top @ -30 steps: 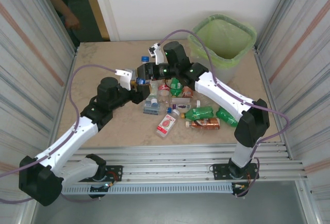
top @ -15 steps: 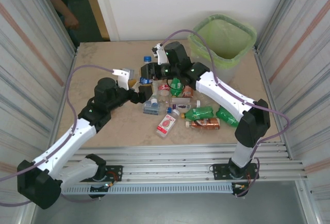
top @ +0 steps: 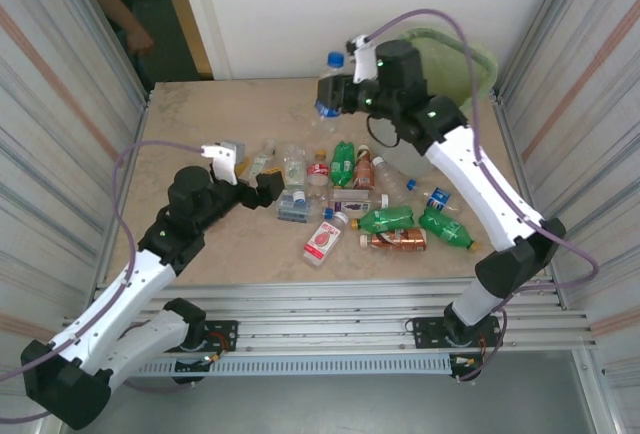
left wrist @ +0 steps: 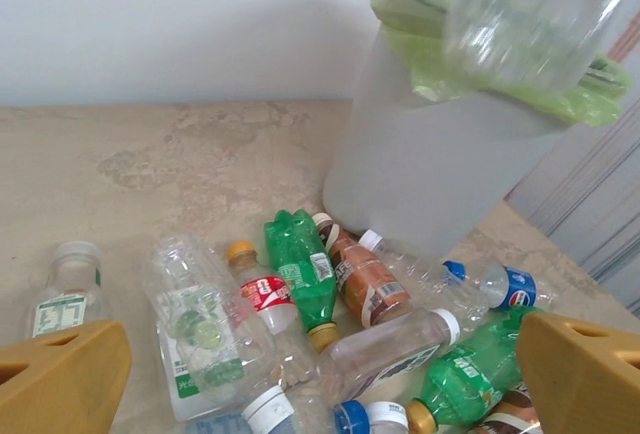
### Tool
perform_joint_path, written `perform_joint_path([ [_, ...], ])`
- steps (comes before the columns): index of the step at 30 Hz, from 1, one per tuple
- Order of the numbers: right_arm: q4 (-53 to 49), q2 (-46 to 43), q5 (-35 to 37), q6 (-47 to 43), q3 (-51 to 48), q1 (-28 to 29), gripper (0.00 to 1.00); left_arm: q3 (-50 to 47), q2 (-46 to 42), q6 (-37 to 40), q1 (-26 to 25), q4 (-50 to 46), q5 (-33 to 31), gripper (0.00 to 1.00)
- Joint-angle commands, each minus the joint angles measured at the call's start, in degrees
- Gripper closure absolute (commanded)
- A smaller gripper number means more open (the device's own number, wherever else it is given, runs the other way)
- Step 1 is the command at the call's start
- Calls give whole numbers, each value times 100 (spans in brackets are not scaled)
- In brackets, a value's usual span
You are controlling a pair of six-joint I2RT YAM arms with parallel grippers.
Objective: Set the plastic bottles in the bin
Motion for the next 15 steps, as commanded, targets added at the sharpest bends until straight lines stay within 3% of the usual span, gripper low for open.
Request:
perform_joint_path([
  [1,-167,-286,422,-498,355,-261,95,-113,-168,87,-18,-118,-287,1],
  [15,-395,146,570,-558,1008,-2128,91,-230,-399,55,-21,-391,-751,1],
])
